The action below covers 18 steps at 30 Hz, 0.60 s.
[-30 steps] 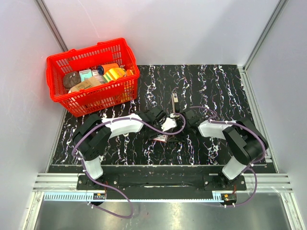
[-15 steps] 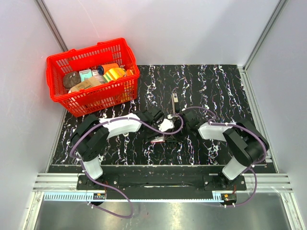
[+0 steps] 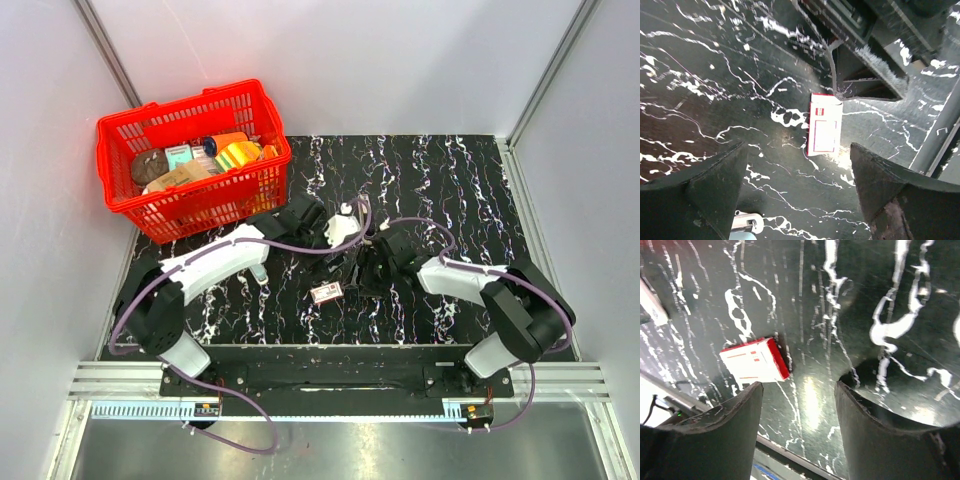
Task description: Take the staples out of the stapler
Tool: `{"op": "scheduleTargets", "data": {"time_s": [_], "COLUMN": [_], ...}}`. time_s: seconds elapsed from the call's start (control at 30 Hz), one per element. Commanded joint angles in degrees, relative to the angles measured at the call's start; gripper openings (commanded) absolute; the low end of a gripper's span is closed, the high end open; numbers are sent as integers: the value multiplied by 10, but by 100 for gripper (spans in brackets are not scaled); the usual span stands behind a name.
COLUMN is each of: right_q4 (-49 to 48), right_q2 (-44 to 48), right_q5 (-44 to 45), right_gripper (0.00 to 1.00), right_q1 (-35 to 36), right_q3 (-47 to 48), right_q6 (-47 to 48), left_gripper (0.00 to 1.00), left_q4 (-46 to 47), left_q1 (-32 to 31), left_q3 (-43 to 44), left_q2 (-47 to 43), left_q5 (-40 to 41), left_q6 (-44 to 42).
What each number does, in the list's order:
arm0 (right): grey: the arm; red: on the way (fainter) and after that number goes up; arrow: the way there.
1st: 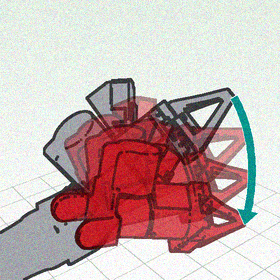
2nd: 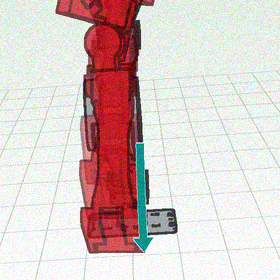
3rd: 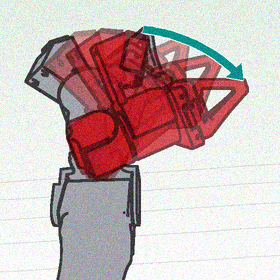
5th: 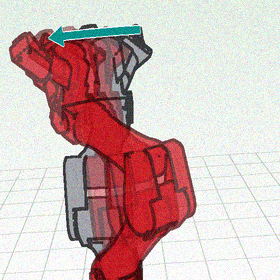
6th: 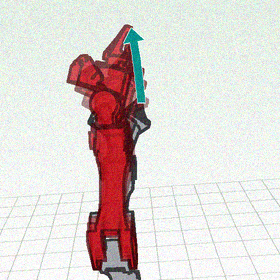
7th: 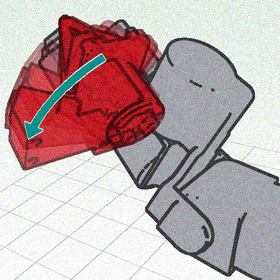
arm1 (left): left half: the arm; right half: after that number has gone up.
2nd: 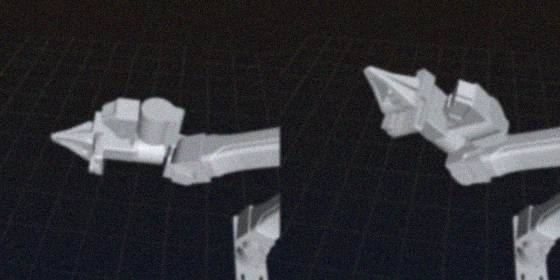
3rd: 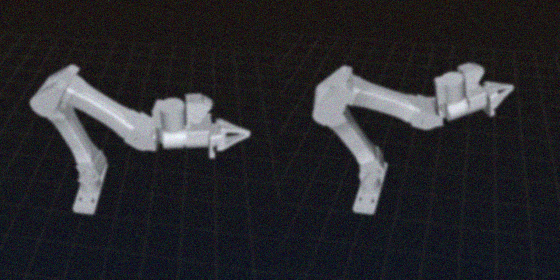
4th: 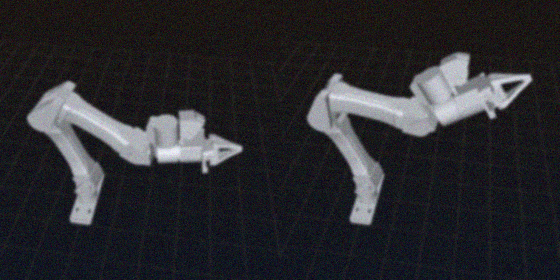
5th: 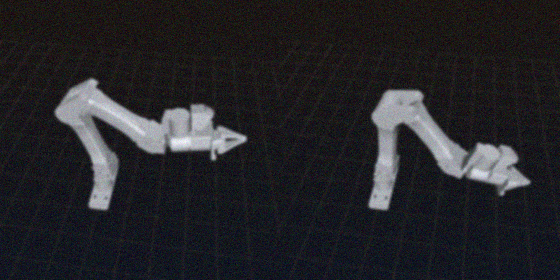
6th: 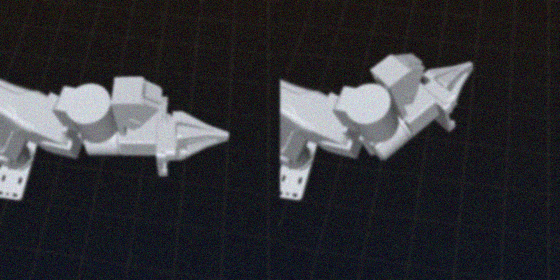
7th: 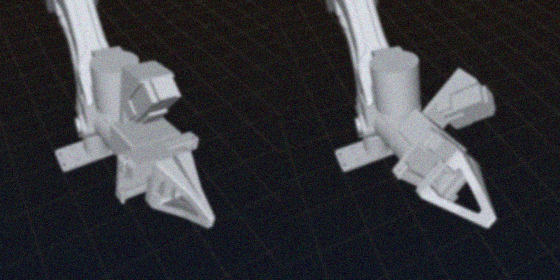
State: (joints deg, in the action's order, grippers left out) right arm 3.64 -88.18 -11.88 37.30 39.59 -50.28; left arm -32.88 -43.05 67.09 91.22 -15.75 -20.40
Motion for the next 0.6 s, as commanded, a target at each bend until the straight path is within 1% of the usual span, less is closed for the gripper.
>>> {"op": "scheduleTargets", "data": {"time_s": [0.0,0.2,0.3,0.37,0.43,0.57], "right_q4": [132,195,220,237,249,264], "right_q2": [26,81,114,132,145,158], "right_q5": [81,116,141,152,159,167], "right_gripper": [66,71,76,82,86,89], "right_q1": [1,1,2,1,2,2], "right_q3": [14,29,47,64,82,108], "right_q6": [49,68,79,90,102,115], "left_gripper": [87,88,89,99,99,99], "left_q4": [-6,-19,-24,-24,-25,-28], "left_q1": [7,33,50,58,62,76], "left_q3": [41,48,50,51,48,37], "left_q2": [-48,-76,-95,-106,-116,-126], "left_q5": [-41,-46,-44,-40,-22,-11], "left_q6": [19,24,28,30,32,43]}}
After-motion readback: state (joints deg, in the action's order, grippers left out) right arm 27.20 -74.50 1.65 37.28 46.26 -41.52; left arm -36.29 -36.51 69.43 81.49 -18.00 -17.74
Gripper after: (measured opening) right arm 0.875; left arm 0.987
